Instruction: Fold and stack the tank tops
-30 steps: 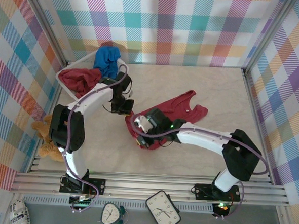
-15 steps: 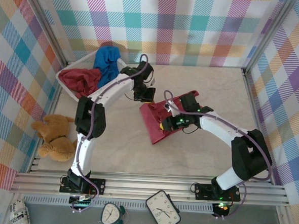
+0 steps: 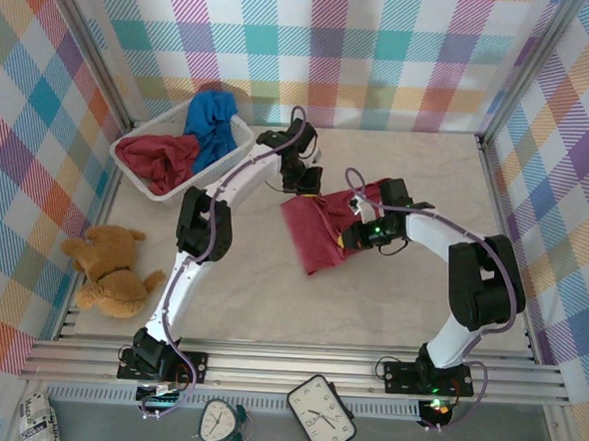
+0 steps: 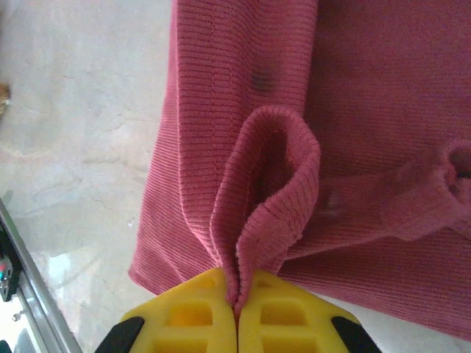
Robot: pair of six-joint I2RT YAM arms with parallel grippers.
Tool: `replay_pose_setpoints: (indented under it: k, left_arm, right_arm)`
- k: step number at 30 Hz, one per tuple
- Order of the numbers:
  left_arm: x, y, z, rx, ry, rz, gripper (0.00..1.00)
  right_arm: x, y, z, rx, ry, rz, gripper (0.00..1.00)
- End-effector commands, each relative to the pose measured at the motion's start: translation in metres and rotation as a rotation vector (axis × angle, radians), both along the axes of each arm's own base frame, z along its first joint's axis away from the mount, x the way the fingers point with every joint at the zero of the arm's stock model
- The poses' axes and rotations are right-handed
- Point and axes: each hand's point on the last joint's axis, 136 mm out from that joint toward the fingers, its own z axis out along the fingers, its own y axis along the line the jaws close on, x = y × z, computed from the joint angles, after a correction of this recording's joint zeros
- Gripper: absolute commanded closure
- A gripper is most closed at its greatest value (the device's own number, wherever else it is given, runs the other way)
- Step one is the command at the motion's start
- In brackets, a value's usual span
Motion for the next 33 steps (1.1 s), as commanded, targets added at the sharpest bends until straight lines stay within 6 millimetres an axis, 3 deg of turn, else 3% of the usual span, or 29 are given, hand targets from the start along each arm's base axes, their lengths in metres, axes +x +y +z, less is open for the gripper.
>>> replay_pose_setpoints:
  k: [1, 7, 9, 16, 22, 29, 33]
  left_arm:
    - [0.009, -0.016, 0.003, -0.062, -0.019, -0.007, 0.93]
    - [0.014, -0.025, -0.007, -0.094, -0.012, -0.015, 0.87]
    - [0.016, -0.026, -0.007, -0.1, -0.019, -0.018, 0.79]
    - [0.028, -0.032, 0.026, -0.143, -0.116, -0.023, 0.59]
    - [0.028, -0.017, 0.044, -0.085, -0.169, -0.033, 0.52]
    - [0.004, 0.021, 0.009, 0.115, -0.079, -0.062, 0.52]
    - [-0.011, 0.042, -0.012, 0.187, -0.035, -0.07, 0.51]
  right_arm:
    - [0.008, -0.005, 0.002, 0.018, 0.0, 0.003, 0.93]
    - [0.021, -0.021, -0.007, -0.013, 0.039, -0.063, 0.88]
    - [0.025, -0.026, -0.012, -0.03, 0.055, -0.091, 0.86]
    - [0.04, -0.048, -0.027, -0.103, 0.102, -0.183, 0.85]
    - [0.051, -0.079, -0.029, -0.185, 0.083, -0.296, 0.77]
    - [0.061, -0.11, -0.014, -0.294, 0.003, -0.379, 0.7]
    - [0.057, -0.096, 0.011, -0.215, -0.081, -0.326, 0.67]
